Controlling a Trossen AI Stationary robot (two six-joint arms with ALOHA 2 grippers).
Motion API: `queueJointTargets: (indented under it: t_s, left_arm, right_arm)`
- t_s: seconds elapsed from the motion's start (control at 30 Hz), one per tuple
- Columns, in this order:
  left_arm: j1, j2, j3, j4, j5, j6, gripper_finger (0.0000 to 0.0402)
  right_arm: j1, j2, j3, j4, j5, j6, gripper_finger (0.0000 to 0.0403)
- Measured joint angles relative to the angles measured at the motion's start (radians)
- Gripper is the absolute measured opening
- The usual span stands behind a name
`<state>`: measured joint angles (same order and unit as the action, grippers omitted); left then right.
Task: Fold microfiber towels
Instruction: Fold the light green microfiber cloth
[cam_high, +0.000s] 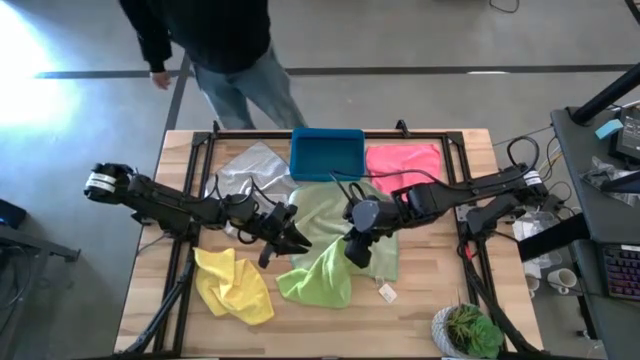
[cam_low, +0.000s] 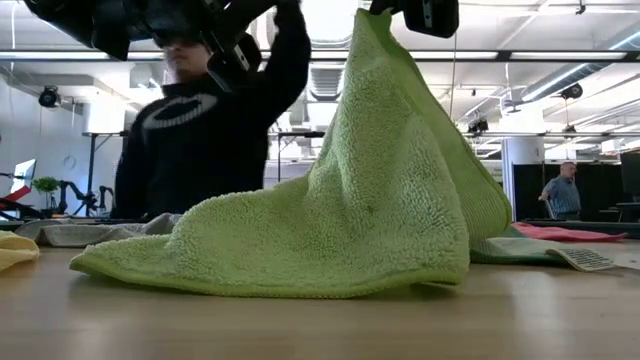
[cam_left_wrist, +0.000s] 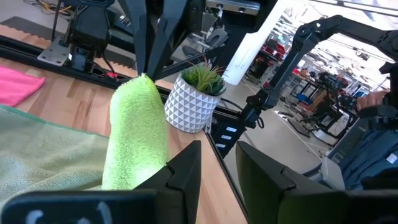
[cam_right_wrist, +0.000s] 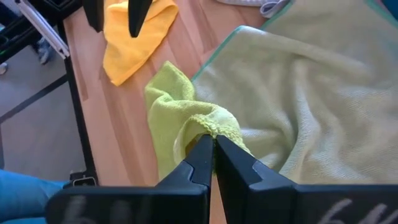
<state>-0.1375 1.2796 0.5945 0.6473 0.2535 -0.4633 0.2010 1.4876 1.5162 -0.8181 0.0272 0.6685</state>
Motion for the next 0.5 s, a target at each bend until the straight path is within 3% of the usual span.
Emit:
queueJointTargets:
  t_s: [0.5]
  left_arm:
    - [0.0,0.015,-0.021,-0.012,0.004,-0.002,0.0086]
  right_arm:
    - [-0.043,0.0,0.0,0.0,0.002,-0.034,0.0008]
